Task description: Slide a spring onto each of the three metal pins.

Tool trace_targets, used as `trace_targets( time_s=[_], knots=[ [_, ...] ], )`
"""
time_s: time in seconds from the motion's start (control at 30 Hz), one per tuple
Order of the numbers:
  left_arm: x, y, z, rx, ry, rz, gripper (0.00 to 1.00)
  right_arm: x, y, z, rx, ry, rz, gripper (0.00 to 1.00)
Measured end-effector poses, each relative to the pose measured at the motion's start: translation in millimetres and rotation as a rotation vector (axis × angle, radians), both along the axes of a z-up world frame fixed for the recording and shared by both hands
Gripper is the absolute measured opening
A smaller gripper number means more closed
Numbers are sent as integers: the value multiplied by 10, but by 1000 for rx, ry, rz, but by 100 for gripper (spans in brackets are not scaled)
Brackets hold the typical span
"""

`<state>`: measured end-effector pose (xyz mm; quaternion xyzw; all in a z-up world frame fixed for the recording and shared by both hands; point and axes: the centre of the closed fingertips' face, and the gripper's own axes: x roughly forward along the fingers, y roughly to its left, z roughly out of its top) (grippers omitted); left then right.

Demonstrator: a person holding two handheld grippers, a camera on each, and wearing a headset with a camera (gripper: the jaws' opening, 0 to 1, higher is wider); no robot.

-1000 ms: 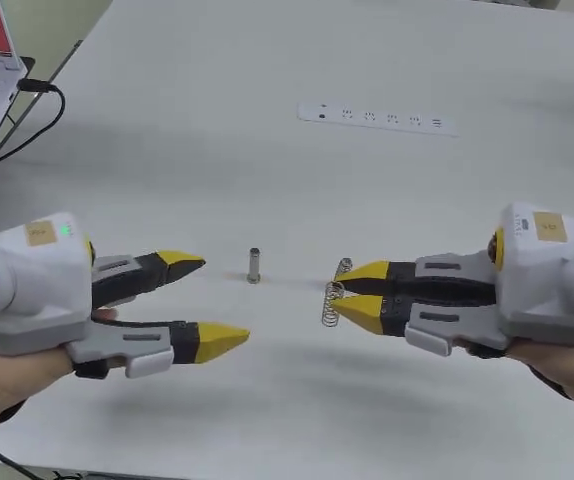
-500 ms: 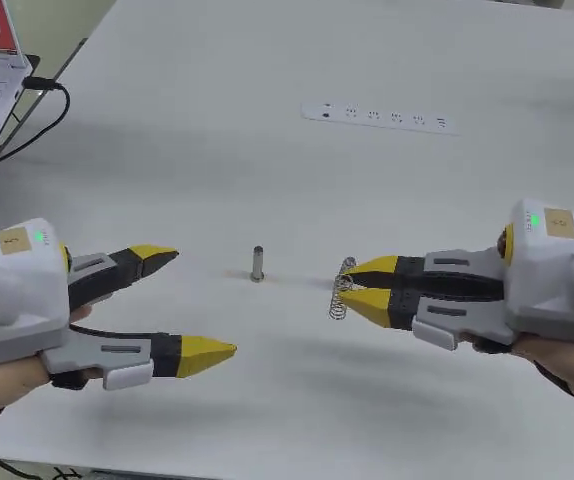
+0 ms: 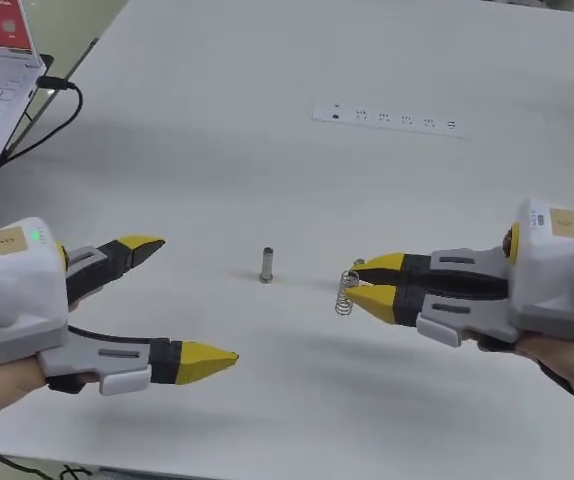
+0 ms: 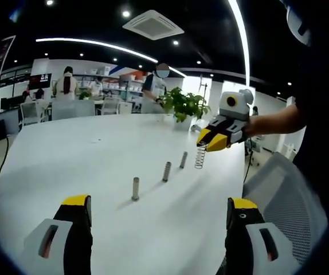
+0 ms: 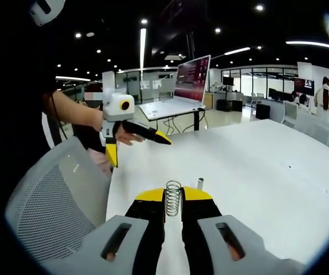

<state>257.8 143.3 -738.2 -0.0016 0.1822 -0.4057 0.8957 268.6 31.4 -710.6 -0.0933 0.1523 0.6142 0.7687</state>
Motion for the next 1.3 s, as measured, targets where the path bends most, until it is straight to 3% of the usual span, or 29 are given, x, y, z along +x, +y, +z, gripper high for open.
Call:
trace_targets(
  time_s=[0.8,1.3],
  knots=[
    [-34,55,-24,8,11,13,98,317,347,40,7,-24,16,7],
    [-61,79,-62,13,22,19,98,578,608,58,22,-44,-18,7]
  ],
)
